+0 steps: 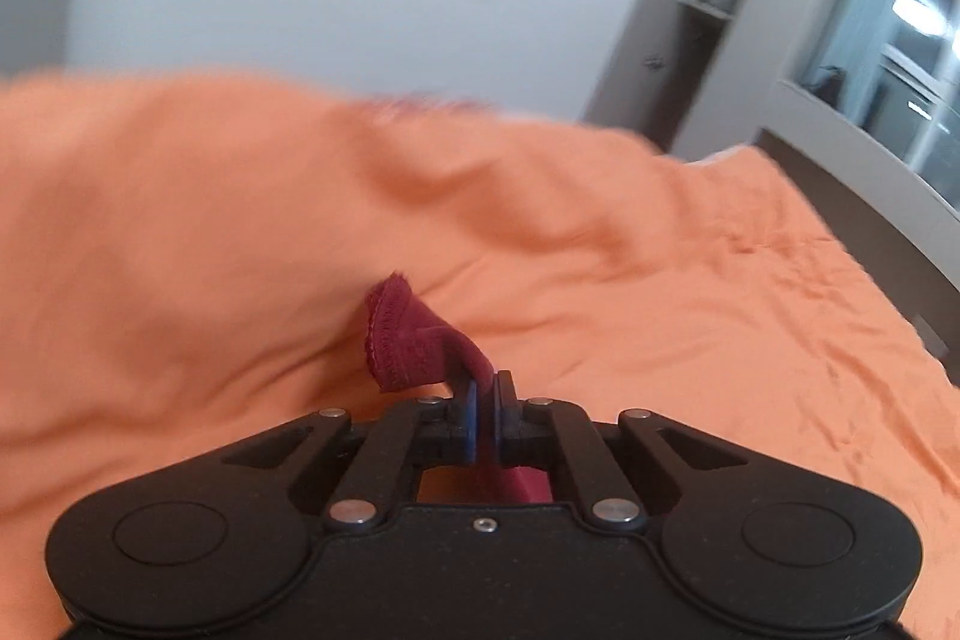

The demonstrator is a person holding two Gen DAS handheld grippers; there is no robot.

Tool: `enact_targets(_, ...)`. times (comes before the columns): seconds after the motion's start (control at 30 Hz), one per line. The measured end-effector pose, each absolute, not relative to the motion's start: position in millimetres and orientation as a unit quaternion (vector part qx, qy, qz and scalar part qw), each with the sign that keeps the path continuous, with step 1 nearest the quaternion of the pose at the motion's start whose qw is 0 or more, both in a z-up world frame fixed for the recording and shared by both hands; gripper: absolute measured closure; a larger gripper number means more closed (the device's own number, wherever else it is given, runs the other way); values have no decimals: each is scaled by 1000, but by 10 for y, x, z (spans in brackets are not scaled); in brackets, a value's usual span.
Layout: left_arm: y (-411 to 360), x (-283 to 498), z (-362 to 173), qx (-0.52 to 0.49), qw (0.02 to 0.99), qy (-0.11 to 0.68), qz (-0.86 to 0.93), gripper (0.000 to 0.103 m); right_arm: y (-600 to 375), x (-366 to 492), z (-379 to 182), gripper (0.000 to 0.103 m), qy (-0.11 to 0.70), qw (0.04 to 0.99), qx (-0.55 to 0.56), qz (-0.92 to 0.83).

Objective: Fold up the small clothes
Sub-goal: 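Lift the sleeve with the left gripper, fold it across the body, release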

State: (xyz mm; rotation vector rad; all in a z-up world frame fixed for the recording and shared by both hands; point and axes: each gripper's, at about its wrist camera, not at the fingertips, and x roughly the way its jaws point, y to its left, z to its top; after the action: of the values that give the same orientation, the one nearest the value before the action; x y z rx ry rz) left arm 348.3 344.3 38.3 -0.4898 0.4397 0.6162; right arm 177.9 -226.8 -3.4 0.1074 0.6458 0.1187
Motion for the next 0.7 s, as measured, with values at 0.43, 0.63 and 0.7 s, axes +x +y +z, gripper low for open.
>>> enact_targets(0.43,1335,3758,1280,-64,984,152,62,99,-2954,1887,83,0,282,955,87,12)
enact_targets(0.63,340,3918,814,-71,973,212,-57,99,-3343,1878,109,0,270,957,105,-19)
enact_targets(0.7,96,3982,494,-66,963,249,-83,99,-3446,1874,112,0,271,956,108,-34)
